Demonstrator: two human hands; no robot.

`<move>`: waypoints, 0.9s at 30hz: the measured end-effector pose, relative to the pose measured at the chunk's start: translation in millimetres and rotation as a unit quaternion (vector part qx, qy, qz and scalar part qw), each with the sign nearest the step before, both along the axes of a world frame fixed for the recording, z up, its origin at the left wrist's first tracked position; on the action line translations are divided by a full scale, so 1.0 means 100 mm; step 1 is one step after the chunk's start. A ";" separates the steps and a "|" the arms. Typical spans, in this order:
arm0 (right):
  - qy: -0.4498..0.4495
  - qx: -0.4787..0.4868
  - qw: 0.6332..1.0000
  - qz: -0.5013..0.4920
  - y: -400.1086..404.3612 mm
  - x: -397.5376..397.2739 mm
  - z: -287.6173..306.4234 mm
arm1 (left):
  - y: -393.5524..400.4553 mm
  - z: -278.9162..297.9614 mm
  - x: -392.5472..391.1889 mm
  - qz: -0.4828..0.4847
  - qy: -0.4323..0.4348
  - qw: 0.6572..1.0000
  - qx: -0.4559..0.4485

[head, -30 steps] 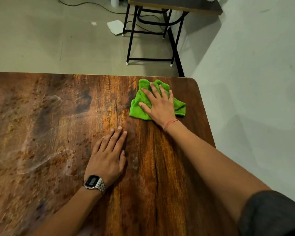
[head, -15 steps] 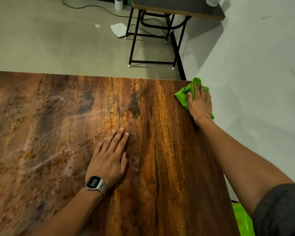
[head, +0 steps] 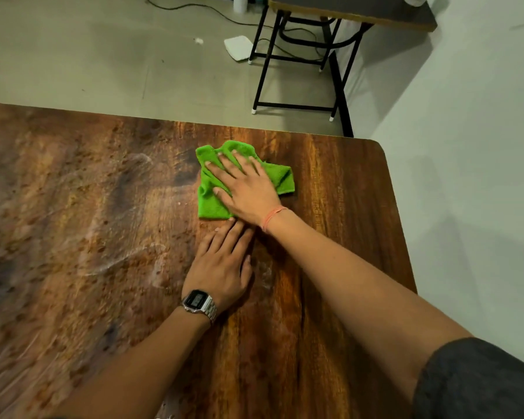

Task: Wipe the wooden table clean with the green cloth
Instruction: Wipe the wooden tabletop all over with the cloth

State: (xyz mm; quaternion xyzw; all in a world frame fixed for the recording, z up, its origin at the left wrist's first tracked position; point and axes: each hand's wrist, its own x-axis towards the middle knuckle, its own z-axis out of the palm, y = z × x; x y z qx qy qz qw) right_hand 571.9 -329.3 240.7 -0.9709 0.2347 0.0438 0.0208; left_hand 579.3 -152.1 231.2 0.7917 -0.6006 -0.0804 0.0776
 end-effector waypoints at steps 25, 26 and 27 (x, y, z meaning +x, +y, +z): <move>0.026 0.028 0.981 -0.191 -0.29 -0.51 0.14 | 0.19 0.16 0.20 -0.146 0.149 0.974 -0.091; 0.013 0.030 0.967 -0.255 -0.36 -0.63 0.14 | 0.26 0.18 0.35 -0.146 0.142 0.975 -0.089; 0.000 0.032 0.954 -0.299 -0.40 -0.74 0.14 | 0.36 0.20 0.54 -0.146 0.126 0.977 -0.091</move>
